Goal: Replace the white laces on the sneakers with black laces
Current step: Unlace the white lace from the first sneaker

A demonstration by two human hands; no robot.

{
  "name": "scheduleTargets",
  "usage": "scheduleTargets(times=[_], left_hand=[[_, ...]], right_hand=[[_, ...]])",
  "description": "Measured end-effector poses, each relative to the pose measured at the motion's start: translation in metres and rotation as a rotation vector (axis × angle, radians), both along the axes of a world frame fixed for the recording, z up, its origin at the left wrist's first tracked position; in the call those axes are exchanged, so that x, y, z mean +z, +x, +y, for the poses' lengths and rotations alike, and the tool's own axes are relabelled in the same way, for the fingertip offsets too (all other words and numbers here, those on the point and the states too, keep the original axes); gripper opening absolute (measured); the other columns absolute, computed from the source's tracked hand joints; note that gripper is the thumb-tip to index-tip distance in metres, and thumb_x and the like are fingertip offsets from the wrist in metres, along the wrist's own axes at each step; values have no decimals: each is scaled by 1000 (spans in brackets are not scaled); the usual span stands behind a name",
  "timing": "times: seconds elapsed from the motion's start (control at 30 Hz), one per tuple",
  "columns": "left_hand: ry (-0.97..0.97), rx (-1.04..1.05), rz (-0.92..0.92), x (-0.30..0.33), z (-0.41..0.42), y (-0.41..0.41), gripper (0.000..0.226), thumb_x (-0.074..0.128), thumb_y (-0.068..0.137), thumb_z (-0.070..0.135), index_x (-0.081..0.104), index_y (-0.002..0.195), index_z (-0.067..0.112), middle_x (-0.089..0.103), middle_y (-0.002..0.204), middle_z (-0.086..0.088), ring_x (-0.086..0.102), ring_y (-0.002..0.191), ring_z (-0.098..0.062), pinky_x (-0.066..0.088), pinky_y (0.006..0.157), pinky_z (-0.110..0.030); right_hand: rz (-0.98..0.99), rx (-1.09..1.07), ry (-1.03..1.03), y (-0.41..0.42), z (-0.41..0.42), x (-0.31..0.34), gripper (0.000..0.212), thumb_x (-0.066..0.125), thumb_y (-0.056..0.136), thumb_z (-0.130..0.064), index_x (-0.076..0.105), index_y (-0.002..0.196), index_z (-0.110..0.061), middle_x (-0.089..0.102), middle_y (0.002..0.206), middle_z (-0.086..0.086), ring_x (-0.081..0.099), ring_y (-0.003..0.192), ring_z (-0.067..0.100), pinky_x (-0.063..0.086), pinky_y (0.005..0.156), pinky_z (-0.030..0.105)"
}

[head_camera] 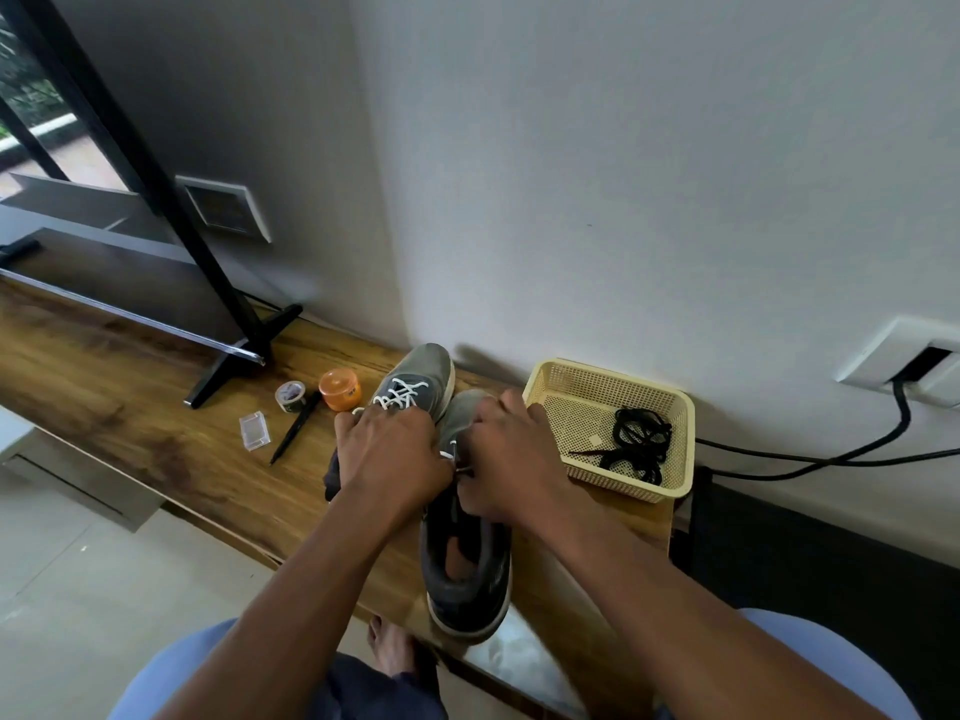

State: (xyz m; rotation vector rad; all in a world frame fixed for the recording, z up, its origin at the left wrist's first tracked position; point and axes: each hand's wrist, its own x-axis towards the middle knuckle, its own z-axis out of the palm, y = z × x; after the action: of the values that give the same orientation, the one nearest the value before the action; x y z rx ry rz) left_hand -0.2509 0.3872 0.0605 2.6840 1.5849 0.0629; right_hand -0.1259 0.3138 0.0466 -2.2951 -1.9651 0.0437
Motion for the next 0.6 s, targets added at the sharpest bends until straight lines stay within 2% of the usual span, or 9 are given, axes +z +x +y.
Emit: scheduleTargets(times=[0.13,0.23,0.3,0.37,0.43,0.5,0.53,0.6], left_hand=[[7,12,2,0,0,-1,32,65,77,55,64,74,23,59,76,6,58,90,-22,31,85,-39],[48,23,23,0,-1,-1,32,66,79,56,66,77,24,52,71,7,54,84,-21,32,85,-40],[56,23,23,2,-1,-1,28,67,78,51,65,76,24,53,70,7,56,83,-20,34,85,-40],[50,26,11,2,-2,-1,25,68,77,48,64,74,24,56,70,7,58,83,-20,34,84,-39],[49,30,7,2,-2,-1,25,68,77,49,64,73,24,57,71,7,57,83,-20,33,84,-39],[37,28,0,1,-1,-1,28,69,78,51,64,75,24,59,75,7,59,87,-20,33,85,-40],[24,27,-3,1,0,-1,30,69,78,53,65,76,24,61,77,6,61,90,-21,32,85,-40],[-12,29,-1,0,2,0,33,70,79,58,67,78,24,64,83,4,62,97,-23,30,84,-41]], right_hand=[[6,7,63,-5,0,-4,22,62,76,-30,73,95,-24,61,110,-3,45,116,29,28,83,40],[78,-146,181,6,4,7,18,63,77,-30,74,89,-22,64,102,-3,51,106,28,38,82,37],[174,-294,284,20,2,17,12,65,76,-26,76,79,-21,66,94,-3,53,97,27,47,80,37],[299,-407,369,32,-1,24,9,65,72,-23,69,64,-20,66,85,-5,54,90,25,49,71,36],[384,-415,374,38,-5,27,17,63,68,-30,60,56,-18,64,72,-6,55,79,23,47,62,31],[390,-344,290,35,-8,28,24,57,66,-41,61,60,-18,62,68,-5,58,75,22,48,62,29],[354,-280,241,32,-9,26,27,55,66,-46,66,68,-21,64,74,-6,58,80,22,50,68,31],[223,-134,144,26,-9,22,40,53,69,-52,73,96,-30,64,101,-5,53,103,23,46,88,38]])
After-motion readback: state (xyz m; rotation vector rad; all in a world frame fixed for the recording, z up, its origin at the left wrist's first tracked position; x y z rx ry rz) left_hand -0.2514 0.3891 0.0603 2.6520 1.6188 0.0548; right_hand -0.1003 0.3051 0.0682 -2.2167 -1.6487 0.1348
